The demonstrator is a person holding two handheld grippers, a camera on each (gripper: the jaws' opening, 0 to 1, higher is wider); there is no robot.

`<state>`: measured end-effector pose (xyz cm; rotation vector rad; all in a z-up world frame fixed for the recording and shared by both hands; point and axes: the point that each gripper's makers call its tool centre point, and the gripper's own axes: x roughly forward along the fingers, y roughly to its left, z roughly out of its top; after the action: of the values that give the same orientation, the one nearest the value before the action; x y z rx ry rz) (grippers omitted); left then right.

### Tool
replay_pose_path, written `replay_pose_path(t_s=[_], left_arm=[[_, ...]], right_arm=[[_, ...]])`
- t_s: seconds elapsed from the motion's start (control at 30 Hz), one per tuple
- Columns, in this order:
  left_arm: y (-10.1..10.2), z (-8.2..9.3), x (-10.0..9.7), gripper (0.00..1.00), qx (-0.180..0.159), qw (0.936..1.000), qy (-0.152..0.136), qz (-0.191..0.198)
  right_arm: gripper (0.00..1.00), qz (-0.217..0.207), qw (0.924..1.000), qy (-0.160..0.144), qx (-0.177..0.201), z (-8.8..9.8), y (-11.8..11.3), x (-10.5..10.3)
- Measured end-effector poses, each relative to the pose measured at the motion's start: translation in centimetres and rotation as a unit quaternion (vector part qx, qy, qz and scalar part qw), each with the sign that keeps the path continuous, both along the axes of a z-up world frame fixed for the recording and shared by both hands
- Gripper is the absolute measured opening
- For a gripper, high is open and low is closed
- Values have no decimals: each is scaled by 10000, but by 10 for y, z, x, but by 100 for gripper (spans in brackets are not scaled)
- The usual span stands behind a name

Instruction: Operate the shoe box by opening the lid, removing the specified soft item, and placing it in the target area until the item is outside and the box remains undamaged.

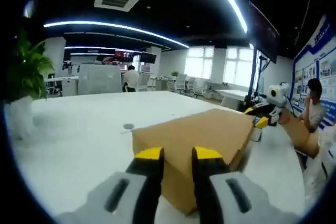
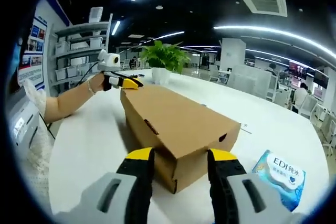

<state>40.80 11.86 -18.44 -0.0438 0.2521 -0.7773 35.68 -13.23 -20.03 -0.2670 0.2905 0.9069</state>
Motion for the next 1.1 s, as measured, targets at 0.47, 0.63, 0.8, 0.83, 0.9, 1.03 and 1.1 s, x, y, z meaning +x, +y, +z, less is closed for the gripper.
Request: replay_pose_path(t_s=[0.47, 0.63, 0.8, 0.83, 0.9, 1.03, 1.1], left_arm=[[13, 12, -32, 23, 584, 9971, -248, -428], [22, 4, -49, 24, 730, 9958, -306, -470], [20, -9, -56, 24, 668, 9960, -238, -538], [19, -12, -56, 24, 643, 9962, -228, -549], [17, -15, -55, 24, 609, 9963, -201, -566], [16, -20, -57, 23, 654, 9959, -255, -575], [17, -20, -56, 23, 642, 9961, -271, -549]], right_arm=[[40, -25, 9994, -248, -251, -7, -4, -3], [40, -59, 9988, -453, -169, 8, -8, -2], [40, -5, 9970, -771, 66, 25, -1, -4], [40, 45, 9967, -813, 37, 25, 2, -5], [38, 139, 9960, -878, -78, 22, 8, -7], [34, 249, 9950, -920, -308, 10, 14, -8], [32, 242, 9948, -942, -308, 10, 13, -7]])
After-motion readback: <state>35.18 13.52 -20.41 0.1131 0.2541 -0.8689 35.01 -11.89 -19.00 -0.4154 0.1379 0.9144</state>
